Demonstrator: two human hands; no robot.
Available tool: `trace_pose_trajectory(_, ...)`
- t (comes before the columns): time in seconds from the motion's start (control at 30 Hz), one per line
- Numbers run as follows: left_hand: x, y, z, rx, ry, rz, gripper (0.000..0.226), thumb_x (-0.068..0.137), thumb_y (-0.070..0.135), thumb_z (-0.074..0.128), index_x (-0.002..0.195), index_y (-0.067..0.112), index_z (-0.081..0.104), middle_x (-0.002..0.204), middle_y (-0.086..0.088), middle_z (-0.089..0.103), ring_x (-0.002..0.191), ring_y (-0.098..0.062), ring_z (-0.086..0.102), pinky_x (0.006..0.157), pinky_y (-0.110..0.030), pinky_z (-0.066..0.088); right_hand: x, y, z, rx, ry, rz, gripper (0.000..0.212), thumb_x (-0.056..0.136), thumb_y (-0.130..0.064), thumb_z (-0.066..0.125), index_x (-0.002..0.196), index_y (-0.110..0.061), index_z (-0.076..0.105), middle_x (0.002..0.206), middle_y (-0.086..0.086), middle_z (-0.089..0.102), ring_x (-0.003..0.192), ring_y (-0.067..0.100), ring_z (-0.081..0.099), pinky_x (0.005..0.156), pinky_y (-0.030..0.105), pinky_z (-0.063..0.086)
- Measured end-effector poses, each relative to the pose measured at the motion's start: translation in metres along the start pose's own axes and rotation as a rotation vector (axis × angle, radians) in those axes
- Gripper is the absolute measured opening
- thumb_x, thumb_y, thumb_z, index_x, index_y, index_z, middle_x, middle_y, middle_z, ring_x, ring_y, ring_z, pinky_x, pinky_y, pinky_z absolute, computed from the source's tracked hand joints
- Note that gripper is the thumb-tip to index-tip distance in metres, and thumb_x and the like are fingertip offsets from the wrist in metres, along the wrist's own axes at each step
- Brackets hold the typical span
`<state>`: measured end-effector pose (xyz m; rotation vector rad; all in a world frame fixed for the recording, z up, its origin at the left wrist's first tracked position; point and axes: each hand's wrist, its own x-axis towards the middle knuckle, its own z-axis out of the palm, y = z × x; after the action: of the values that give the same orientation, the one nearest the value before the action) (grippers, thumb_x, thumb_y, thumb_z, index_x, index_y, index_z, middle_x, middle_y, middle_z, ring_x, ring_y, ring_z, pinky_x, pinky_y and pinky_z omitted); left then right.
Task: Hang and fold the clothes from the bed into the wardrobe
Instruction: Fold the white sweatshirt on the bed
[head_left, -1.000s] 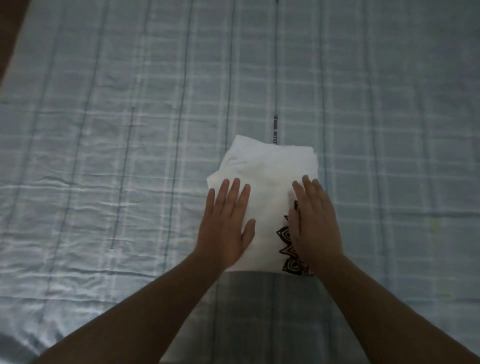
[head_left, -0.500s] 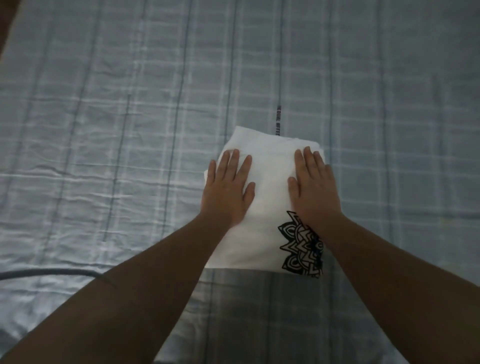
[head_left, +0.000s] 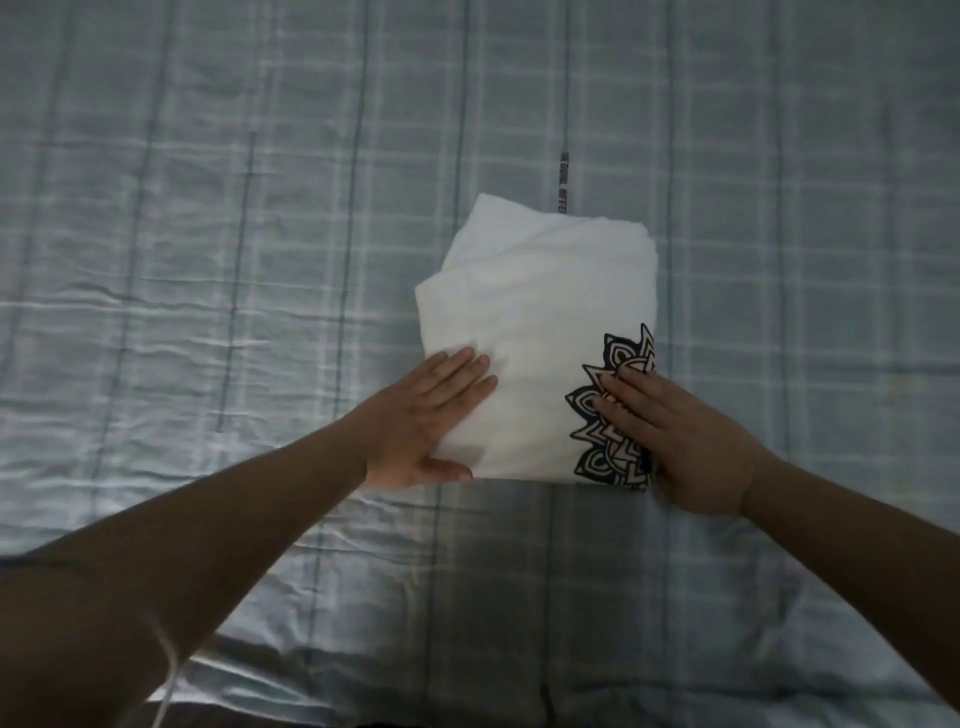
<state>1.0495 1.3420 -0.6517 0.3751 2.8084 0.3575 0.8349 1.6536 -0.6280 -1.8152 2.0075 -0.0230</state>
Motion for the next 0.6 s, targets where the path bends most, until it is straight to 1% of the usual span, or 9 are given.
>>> trace_pose_trajectory(0.1,-0.003,-0.009,0.007,0.016,0.016,0.081,0.115,0.076,0.085,0.047,0.160,0.018,0.006,0.166,-0.019,0.000,0.153,-0.036,-0.005,0.123,-0.053,0.008,0.001,0.005,0.005,-0.020,-0.039,0.005,0.094,0.067,-0.024,0.048,0.157,-0.012,0.023,0.165,0.012,0.015,0.153,0.031,0.012,0.122,0.050,0.019)
trace_pose_trajectory(0.17,-0.003,-0.018,0.005,0.033,0.014,0.132,0.116,0.073,0.079,0.059,0.160,0.022,0.009,0.166,-0.018,0.001,0.153,-0.038,-0.003,0.123,-0.055,0.011,0.003,0.006,0.003,-0.023,-0.040,0.011,0.091,0.071,-0.028,0.050,0.157,-0.013,0.022,0.165,0.012,0.016,0.152,0.031,0.014,0.121,0.050,0.022)
trace_pose_trajectory(0.27,0.000,-0.024,-0.001,0.011,0.045,0.159,0.097,0.080,0.055,0.066,0.159,0.022,0.020,0.166,-0.016,0.008,0.153,-0.038,0.002,0.122,-0.055,0.016,0.004,0.005,0.000,0.010,-0.012,0.013,0.083,0.079,-0.032,0.046,0.157,-0.015,0.023,0.164,0.011,0.021,0.151,0.030,0.018,0.119,0.050,0.025)
trace_pose_trajectory(0.33,0.001,-0.021,-0.002,-0.050,0.111,0.153,0.082,0.086,0.032,0.064,0.157,0.018,0.027,0.165,-0.016,0.016,0.153,-0.037,0.009,0.121,-0.055,0.019,0.005,0.005,-0.002,0.042,0.023,0.012,0.083,0.078,-0.027,0.054,0.155,-0.013,0.027,0.162,0.011,0.024,0.151,0.028,0.020,0.121,0.046,0.023)
trace_pose_trajectory(0.37,0.001,-0.020,-0.001,-0.078,0.139,0.137,0.079,0.087,0.027,0.066,0.156,0.014,0.030,0.163,-0.016,0.021,0.152,-0.037,0.013,0.121,-0.054,0.021,0.005,0.005,-0.002,0.073,0.044,0.019,0.086,0.075,-0.023,0.062,0.154,-0.011,0.030,0.162,0.011,0.025,0.151,0.027,0.021,0.122,0.042,0.020)
trace_pose_trajectory(0.43,-0.001,-0.019,-0.001,-0.151,0.161,0.102,0.083,0.086,0.035,0.073,0.154,0.009,0.033,0.161,-0.015,0.028,0.151,-0.034,0.020,0.121,-0.052,0.022,0.005,0.007,-0.004,0.196,0.073,0.046,0.091,0.071,-0.021,0.075,0.152,-0.009,0.035,0.162,0.009,0.025,0.150,0.023,0.021,0.123,0.034,0.015)
trace_pose_trajectory(0.47,-0.002,-0.020,-0.003,-0.221,0.165,0.085,0.085,0.084,0.039,0.075,0.152,0.007,0.036,0.160,-0.014,0.032,0.151,-0.033,0.023,0.121,-0.051,0.023,0.005,0.008,-0.007,0.270,0.081,0.058,0.090,0.073,-0.024,0.076,0.152,-0.009,0.035,0.161,0.008,0.026,0.150,0.021,0.022,0.123,0.032,0.016)
trace_pose_trajectory(0.53,-0.003,-0.021,-0.011,-0.422,0.219,0.047,0.077,0.084,0.039,0.075,0.146,0.003,0.045,0.154,-0.013,0.043,0.146,-0.032,0.033,0.119,-0.049,0.029,0.006,0.011,-0.015,0.385,0.103,0.069,0.081,0.080,-0.031,0.074,0.150,-0.010,0.038,0.159,0.007,0.032,0.148,0.019,0.028,0.121,0.035,0.023)
trace_pose_trajectory(0.6,0.001,-0.022,-0.023,-0.600,0.283,-0.071,0.064,0.087,0.041,0.067,0.139,0.006,0.054,0.144,-0.010,0.055,0.137,-0.028,0.049,0.113,-0.048,0.040,0.008,0.015,-0.026,0.498,0.117,0.126,0.075,0.081,-0.027,0.074,0.148,-0.017,0.041,0.153,0.004,0.042,0.142,0.015,0.038,0.117,0.033,0.031)
